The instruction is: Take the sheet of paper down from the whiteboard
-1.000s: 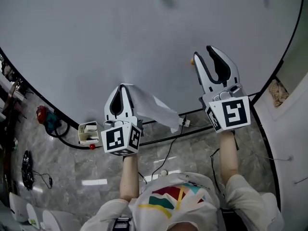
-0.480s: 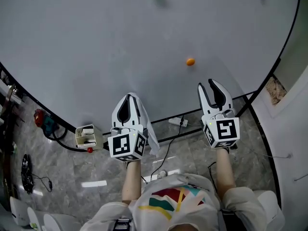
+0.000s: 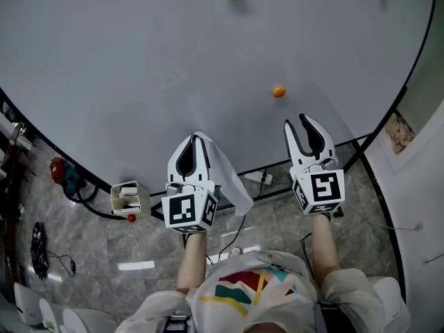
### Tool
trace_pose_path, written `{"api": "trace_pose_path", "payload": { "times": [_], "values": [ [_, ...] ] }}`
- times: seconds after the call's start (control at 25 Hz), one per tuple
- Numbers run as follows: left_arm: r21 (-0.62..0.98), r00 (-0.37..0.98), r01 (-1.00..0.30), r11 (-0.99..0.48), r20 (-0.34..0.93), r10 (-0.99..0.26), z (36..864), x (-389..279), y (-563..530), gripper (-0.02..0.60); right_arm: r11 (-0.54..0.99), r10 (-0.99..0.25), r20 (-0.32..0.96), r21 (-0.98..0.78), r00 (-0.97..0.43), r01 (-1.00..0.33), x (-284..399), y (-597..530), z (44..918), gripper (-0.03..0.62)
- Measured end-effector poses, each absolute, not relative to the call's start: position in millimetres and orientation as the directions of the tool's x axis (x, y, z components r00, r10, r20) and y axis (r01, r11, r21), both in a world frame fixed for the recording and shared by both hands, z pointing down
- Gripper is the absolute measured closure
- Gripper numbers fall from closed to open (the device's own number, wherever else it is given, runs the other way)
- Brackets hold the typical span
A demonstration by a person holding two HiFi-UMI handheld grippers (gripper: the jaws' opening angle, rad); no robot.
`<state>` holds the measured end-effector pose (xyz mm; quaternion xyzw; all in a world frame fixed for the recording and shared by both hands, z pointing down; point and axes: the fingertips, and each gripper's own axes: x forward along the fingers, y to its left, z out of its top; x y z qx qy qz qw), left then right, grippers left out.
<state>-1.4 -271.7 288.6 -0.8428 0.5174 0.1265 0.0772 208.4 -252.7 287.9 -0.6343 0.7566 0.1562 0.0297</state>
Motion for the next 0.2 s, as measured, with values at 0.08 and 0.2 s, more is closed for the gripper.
{"api": "trace_pose_path", "payload": {
  "times": [0.08, 0.2],
  "values": [
    [0.0, 0.432, -0.892, -0.451, -0.287, -0.855, 290.8, -1.5, -273.2, 0.535, 0.146, -0.95, -0.245, 0.201, -0.194, -0.969, 208.2, -253.4, 287.4, 0.462],
    [0.002, 0.429, -0.895, -0.447, -0.278, -0.86, 294.7, -3.0, -274.9, 0.535, 0.142, -0.951, -0.242, 0.207, -0.191, -0.968, 207.9, -254.8, 288.0, 0.462]
  ]
}}
